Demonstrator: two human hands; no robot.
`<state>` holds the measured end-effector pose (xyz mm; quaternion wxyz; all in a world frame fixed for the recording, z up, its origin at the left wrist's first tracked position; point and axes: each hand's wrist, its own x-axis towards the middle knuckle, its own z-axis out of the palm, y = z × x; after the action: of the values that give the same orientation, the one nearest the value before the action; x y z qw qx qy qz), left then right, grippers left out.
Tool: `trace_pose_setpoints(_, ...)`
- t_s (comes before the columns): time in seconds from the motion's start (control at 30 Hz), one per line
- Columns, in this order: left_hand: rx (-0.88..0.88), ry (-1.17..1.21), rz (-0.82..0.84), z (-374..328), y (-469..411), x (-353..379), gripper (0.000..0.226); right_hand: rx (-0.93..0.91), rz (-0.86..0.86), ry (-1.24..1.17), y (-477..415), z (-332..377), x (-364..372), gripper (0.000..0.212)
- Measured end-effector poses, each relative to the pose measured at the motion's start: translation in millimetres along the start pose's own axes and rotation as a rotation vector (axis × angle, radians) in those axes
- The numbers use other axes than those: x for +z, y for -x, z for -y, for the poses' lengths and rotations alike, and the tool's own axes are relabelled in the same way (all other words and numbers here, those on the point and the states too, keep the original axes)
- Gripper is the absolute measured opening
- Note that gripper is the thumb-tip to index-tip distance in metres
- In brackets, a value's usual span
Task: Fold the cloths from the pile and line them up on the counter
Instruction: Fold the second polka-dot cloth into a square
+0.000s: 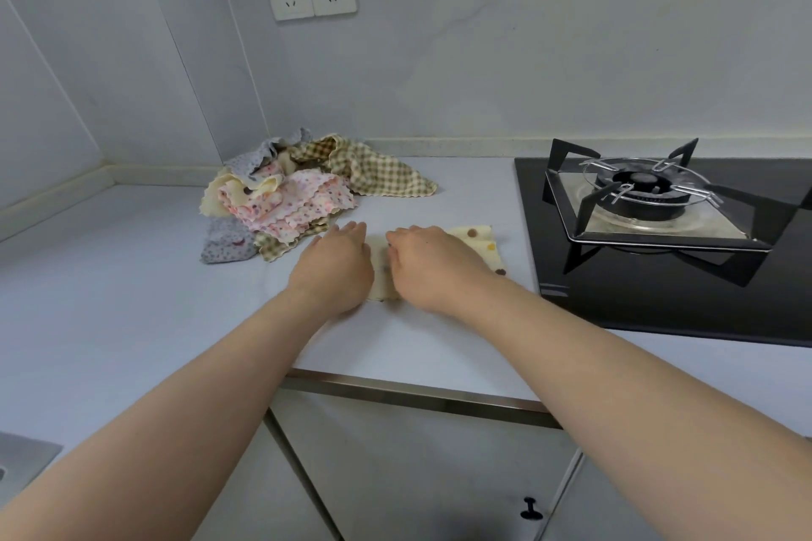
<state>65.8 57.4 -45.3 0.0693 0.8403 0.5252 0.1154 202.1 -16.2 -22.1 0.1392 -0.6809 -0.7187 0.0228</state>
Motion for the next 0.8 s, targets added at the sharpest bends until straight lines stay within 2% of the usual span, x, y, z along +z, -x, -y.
trace_pose_setpoints(0.1,-0.013,-0.051,0.114,9,-1,12,0.052,0.023,0.079,-0.015,-9,4,22,0.032)
trace_pose_setpoints(0.3,-0.053,-0.124,0.186,9,-1,12,0.061,0.127,0.151,0.002,-8,-3,40,0.062)
trace_pose_setpoints(0.53,-0.072,-0.150,0.208,11,-1,10,0.065,0.352,0.150,-0.027,-9,-29,30,0.071)
trace_pose_setpoints(0.67,-0.085,-0.178,0.217,15,-3,11,0.070,0.474,0.241,0.021,-12,-45,14,0.076)
trace_pose_setpoints(0.8,-0.127,-0.201,0.235,18,-4,8,0.077,0.498,0.292,0.095,-10,-60,7,0.075)
